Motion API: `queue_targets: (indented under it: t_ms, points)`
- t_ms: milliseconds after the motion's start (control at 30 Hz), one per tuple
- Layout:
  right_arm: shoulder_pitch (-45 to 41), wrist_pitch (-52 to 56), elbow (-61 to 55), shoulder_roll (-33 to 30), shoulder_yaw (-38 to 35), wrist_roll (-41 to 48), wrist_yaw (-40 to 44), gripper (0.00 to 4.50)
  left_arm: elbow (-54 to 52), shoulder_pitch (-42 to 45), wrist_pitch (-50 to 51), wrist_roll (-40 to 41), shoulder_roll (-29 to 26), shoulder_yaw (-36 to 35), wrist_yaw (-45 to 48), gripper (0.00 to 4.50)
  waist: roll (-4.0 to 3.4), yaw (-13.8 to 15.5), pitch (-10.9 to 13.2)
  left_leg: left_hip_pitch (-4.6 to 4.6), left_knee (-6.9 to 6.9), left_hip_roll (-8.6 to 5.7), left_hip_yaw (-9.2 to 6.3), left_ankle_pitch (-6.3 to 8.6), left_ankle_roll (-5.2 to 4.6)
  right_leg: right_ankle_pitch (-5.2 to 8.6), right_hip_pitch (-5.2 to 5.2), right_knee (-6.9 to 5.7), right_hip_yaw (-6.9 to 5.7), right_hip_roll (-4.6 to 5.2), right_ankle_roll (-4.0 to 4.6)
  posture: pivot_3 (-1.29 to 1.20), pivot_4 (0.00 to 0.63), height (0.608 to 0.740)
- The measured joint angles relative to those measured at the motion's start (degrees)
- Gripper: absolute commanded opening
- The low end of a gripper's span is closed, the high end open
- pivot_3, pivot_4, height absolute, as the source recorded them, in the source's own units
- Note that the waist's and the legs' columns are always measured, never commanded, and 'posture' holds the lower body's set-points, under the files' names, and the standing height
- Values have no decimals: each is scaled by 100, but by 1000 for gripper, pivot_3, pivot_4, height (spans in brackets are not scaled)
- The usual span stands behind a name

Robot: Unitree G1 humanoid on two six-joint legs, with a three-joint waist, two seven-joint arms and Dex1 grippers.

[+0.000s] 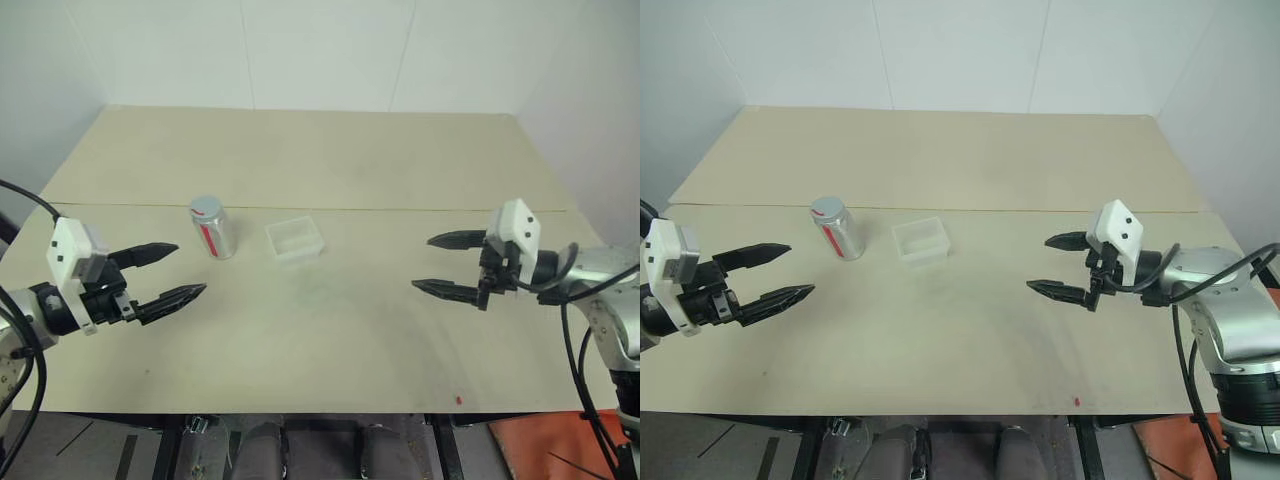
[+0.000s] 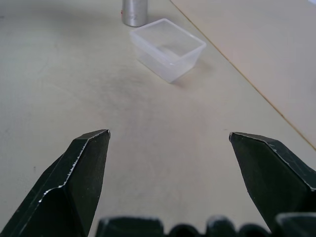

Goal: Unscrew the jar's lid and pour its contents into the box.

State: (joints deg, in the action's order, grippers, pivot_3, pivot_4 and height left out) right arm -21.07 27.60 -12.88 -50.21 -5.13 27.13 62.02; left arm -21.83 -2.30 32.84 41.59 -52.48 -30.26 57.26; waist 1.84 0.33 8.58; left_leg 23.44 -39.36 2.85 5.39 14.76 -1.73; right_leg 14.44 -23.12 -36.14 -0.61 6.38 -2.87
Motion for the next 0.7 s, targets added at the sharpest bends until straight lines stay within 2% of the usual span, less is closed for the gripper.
queue_targets:
  t_ms: [567, 700]
  points:
    - [18, 10, -19, 187, 236, -161, -133, 4500, 9, -100, -299, -320, 306, 189, -281, 4476, 0, 17, 0, 1, 0, -1, 1, 0, -1, 0, 0, 2, 0, 1, 0, 0, 150, 740]
    - [27, 11, -19, 186, 230, -190, -201, 4500, -53, -158, -532, -664, 721, 295, -758, 4476, 0, 19, 0, -5, 0, -1, 0, 0, 0, 0, 6, 1, 1, 1, 0, 0, 150, 740]
